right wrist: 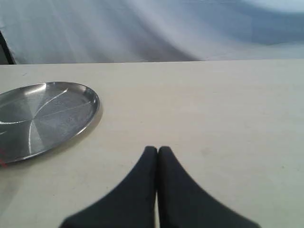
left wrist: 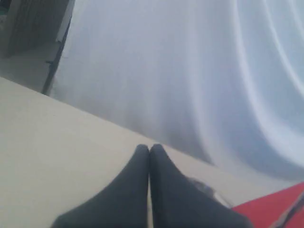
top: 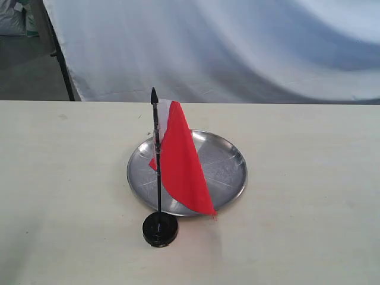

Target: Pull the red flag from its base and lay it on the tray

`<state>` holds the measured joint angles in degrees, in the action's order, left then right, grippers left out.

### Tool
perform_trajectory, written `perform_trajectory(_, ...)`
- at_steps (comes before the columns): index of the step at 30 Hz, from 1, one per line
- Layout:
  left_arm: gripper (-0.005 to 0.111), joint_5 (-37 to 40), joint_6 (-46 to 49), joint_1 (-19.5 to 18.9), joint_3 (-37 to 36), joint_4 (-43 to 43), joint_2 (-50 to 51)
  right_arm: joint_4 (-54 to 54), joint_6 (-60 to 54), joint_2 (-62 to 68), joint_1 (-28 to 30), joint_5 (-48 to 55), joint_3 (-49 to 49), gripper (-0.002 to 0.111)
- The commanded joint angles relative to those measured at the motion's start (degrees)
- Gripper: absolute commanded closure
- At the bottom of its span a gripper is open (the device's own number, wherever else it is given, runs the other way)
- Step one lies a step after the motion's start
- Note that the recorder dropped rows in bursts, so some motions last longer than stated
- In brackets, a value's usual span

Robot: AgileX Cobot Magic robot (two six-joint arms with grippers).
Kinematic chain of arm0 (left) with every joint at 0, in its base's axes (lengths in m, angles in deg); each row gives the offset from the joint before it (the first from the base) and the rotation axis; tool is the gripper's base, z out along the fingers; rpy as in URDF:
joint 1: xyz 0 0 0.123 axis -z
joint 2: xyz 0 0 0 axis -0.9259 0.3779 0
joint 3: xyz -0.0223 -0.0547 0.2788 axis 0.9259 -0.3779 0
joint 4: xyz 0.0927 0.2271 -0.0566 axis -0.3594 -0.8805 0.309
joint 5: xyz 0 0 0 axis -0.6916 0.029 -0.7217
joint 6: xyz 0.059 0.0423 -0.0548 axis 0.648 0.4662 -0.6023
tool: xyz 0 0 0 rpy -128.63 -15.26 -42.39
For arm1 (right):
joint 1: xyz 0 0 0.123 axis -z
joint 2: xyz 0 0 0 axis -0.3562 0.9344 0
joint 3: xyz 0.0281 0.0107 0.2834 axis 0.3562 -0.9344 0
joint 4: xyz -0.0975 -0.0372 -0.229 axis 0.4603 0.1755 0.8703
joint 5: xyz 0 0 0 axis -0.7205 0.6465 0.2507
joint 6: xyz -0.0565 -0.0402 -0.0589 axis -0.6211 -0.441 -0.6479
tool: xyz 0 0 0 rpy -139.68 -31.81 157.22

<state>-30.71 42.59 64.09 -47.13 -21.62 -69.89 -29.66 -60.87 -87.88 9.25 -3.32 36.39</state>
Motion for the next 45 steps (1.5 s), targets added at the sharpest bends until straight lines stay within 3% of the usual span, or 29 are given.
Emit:
perform_trajectory(1, 0.107, -4.3, -0.9, -0.2, -0.1, 10.2, -0.4, 0.5, -0.1, -0.4, 0.0, -0.3, -0.2, 0.108)
perform_trajectory(15, 0.107, -4.2, -4.6, -0.2, 0.8, 10.8, -0.4, 0.5, -0.1, -0.4, 0.0, -0.3, -0.2, 0.108)
perform_trajectory(19, 0.107, 1.5, -2.2, -0.2, 9.0, 1.7, -0.4, 0.5, -0.1, -0.4, 0.0, -0.3, -0.2, 0.108)
perform_trajectory(26, 0.107, 14.8, 6.1, -0.2, 26.6, 1.6, -0.4, 0.5, -0.1, -0.4, 0.0, -0.3, -0.2, 0.108)
perform_trajectory(28, 0.107, 19.6, 12.6, -0.2, 30.8, 5.8, 1.3, 0.5, -0.1, -0.4, 0.0, -0.3, -0.2, 0.108)
perform_trajectory(30, 0.107, 27.9, 28.4, -0.2, 35.6, 19.3, 6.1, 0.5, -0.1, -0.4, 0.0, -0.3, -0.2, 0.108)
perform_trajectory(31, 0.107, 35.9, 40.5, -0.2, 37.8, 30.1, 11.0, 0.5, -0.1, -0.4, 0.0, -0.3, -0.2, 0.108)
perform_trajectory(34, 0.107, 44.4, 51.1, -0.2, 38.6, 41.8, 19.0, 0.5, -0.1, -0.4, 0.0, -0.3, -0.2, 0.108)
perform_trajectory(42, 0.107, 46.7, 59.1, -0.2, 34.6, 45.4, 44.6, 0.5, -0.1, -0.4, 0.0, -0.3, -0.2, 0.108)
perform_trajectory(45, 0.107, 46.7, 71.4, -0.2, 29.7, 52.6, 52.2, 0.5, -0.1, -0.4, 0.0, -0.3, -0.2, 0.108)
